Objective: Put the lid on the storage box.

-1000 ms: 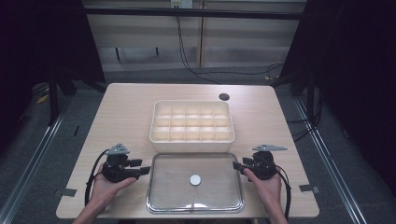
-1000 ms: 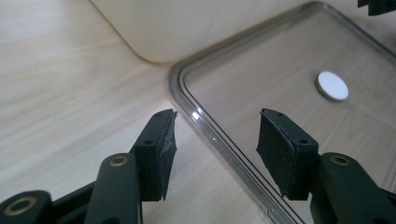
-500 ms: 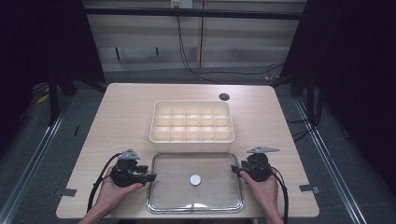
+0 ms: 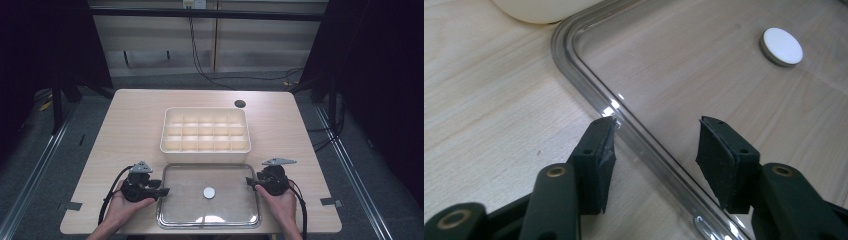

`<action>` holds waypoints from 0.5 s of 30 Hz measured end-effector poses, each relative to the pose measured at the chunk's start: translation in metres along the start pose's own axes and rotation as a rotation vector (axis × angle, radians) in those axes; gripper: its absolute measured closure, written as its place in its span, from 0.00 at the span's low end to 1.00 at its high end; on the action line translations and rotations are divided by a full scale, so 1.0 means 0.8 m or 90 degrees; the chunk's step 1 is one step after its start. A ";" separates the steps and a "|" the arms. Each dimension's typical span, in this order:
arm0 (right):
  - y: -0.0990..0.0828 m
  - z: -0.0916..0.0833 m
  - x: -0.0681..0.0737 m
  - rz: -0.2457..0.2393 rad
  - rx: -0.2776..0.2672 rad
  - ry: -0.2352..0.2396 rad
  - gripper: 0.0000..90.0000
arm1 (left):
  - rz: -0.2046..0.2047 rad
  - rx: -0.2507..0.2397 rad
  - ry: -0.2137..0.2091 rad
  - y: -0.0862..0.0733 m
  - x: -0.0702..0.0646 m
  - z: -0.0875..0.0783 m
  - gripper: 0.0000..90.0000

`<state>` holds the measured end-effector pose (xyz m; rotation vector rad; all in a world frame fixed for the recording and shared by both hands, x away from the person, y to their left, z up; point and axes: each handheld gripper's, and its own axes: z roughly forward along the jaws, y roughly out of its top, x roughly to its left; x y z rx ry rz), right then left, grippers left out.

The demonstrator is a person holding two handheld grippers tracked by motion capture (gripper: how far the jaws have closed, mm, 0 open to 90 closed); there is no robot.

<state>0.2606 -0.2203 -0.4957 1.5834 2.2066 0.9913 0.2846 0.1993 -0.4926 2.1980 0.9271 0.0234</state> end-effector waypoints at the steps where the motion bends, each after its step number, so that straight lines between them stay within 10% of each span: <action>1: 0.000 0.000 0.001 0.009 -0.001 0.005 0.54 | 0.008 0.001 -0.001 0.000 -0.002 0.001 0.57; 8: -0.003 0.000 -0.001 0.045 -0.015 0.016 0.54 | 0.007 0.001 -0.002 -0.001 -0.002 0.000 0.59; 15: -0.009 -0.003 -0.021 0.177 -0.036 0.091 0.58 | 0.008 -0.006 0.002 -0.002 -0.001 0.001 0.61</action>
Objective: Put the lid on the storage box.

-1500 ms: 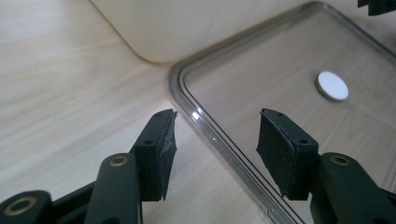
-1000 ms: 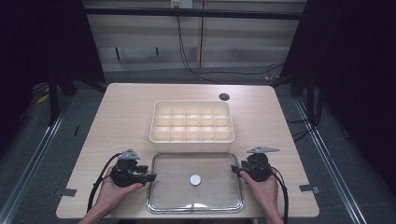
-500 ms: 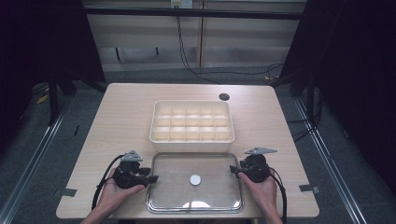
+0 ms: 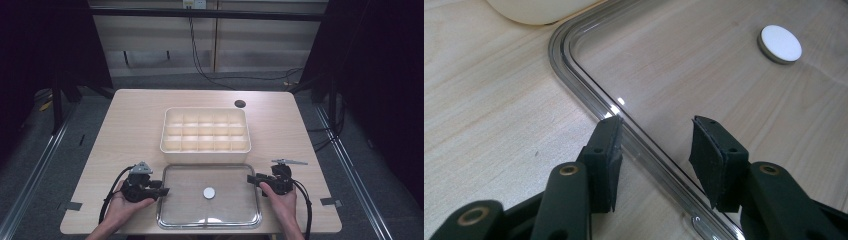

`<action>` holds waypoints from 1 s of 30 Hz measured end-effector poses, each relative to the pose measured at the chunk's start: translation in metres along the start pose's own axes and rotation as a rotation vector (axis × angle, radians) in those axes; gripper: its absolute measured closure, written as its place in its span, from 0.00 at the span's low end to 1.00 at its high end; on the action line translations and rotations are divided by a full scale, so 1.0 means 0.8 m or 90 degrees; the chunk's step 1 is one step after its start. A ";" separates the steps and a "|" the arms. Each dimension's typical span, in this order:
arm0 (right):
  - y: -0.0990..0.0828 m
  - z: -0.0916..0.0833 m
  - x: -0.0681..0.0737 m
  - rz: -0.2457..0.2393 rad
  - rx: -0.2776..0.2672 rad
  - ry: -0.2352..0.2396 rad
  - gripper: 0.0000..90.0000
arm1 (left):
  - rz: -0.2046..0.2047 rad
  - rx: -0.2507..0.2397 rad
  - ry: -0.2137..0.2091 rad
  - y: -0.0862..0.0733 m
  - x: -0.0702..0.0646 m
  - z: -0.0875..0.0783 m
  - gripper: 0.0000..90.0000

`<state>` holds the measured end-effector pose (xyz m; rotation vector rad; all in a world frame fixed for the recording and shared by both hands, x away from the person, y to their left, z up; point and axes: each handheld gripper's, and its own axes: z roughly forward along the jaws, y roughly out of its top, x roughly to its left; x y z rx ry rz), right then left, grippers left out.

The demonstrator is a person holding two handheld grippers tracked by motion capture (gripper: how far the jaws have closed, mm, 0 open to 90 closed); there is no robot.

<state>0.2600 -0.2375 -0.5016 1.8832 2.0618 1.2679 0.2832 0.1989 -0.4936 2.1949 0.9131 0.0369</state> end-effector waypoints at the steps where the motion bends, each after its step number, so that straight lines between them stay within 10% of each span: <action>1: -0.001 -0.001 -0.003 0.019 -0.004 0.013 0.60 | 0.001 0.000 0.002 0.000 0.000 0.000 0.61; 15: -0.004 -0.014 -0.018 0.085 -0.042 0.136 0.67 | 0.014 0.003 0.001 -0.001 0.002 -0.001 0.63; 30: 0.000 -0.007 -0.005 0.030 -0.013 0.164 0.70 | 0.004 -0.005 0.000 -0.001 0.005 -0.001 0.63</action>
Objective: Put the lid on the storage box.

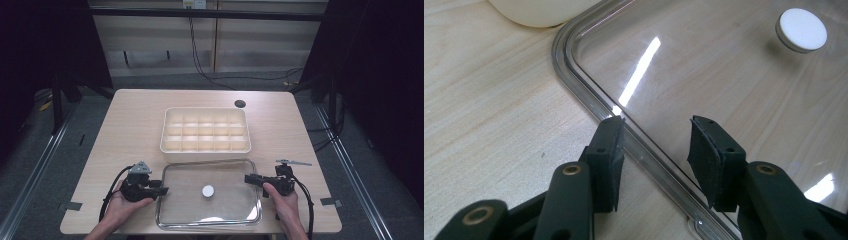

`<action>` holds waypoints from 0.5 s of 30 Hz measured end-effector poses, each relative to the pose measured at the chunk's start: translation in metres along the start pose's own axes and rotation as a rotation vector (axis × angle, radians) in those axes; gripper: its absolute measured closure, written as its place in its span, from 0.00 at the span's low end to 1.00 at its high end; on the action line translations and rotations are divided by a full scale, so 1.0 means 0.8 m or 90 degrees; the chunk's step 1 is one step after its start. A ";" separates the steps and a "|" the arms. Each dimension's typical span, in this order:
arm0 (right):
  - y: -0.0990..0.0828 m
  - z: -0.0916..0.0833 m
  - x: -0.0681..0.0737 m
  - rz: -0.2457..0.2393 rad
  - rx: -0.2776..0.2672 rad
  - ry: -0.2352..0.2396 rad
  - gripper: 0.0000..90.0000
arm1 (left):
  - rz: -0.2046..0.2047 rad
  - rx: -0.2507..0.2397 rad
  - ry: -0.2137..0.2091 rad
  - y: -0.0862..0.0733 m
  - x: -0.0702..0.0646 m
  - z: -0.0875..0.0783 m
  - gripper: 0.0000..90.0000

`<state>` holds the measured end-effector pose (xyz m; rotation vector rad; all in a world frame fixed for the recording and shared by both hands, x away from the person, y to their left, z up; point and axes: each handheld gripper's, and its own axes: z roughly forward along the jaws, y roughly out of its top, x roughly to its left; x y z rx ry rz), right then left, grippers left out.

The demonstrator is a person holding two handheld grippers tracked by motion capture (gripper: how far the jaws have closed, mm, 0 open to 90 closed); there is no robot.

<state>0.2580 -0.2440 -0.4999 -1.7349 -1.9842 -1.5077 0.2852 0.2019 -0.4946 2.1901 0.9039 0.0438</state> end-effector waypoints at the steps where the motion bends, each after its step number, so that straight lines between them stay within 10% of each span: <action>1: 0.001 -0.001 -0.001 0.002 -0.003 0.002 0.71 | -0.001 -0.001 -0.001 0.000 0.000 0.000 0.63; 15: 0.004 -0.008 0.001 -0.009 -0.033 0.015 0.81 | -0.013 -0.012 0.024 -0.001 0.009 -0.003 0.50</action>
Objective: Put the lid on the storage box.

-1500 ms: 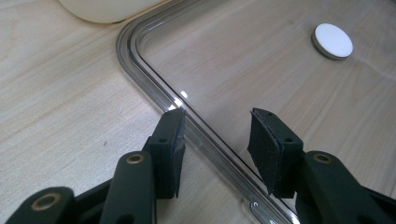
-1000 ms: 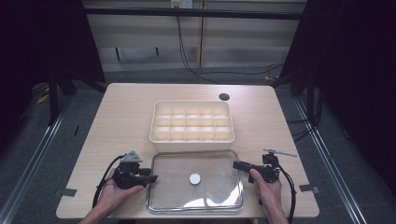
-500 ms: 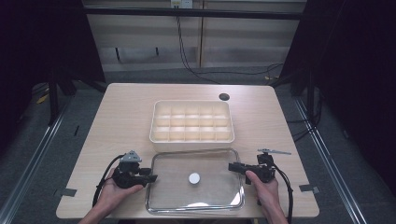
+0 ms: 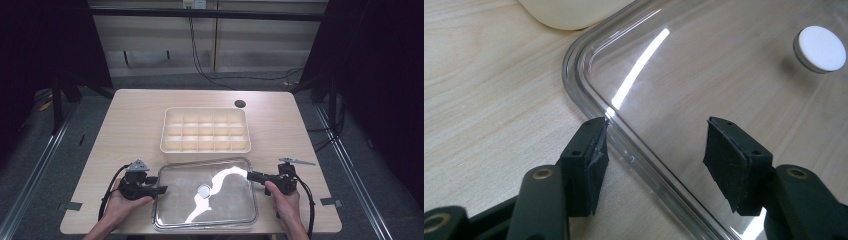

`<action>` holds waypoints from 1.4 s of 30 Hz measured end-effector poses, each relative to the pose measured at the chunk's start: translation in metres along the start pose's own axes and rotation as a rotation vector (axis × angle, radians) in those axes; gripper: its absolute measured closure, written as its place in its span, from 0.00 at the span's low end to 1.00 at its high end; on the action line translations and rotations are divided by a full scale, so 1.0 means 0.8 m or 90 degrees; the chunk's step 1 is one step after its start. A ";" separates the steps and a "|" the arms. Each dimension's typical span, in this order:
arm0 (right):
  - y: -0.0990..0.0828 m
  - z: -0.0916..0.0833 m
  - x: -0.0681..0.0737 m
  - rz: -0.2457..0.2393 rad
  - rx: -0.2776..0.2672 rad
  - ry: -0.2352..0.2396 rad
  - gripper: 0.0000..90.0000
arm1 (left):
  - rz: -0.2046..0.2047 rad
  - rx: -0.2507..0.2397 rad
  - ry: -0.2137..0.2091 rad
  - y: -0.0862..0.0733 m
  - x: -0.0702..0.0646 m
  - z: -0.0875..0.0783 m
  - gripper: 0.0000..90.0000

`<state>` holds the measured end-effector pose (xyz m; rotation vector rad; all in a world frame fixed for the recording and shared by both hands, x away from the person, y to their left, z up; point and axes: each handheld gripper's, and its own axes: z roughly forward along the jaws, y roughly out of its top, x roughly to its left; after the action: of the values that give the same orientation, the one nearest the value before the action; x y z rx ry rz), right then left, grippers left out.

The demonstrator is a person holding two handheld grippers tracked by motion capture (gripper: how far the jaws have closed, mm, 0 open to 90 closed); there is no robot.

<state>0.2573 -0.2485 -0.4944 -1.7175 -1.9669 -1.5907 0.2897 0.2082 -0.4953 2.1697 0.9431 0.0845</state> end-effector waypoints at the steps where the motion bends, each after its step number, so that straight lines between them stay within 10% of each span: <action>1: 0.000 0.000 0.000 -0.004 0.003 0.006 0.80 | 0.000 0.000 0.002 0.000 0.000 0.000 0.52; 13: -0.001 0.016 0.006 0.006 0.021 0.039 0.75 | 0.012 0.003 0.003 0.000 0.001 0.000 0.54; 22: 0.003 0.006 0.015 -0.012 -0.039 0.076 0.82 | -0.041 -0.010 -0.029 -0.001 0.008 -0.001 0.36; 30: 0.004 0.003 0.015 -0.016 -0.045 0.072 0.82 | -0.059 -0.008 -0.085 -0.001 0.006 0.001 0.33; 42: 0.003 0.002 0.013 -0.026 -0.015 0.035 0.79 | -0.064 -0.031 -0.083 0.000 0.007 -0.008 0.46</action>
<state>0.2565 -0.2405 -0.4869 -1.6331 -1.9781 -1.6630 0.2917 0.2159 -0.4922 2.0536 0.9636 -0.0803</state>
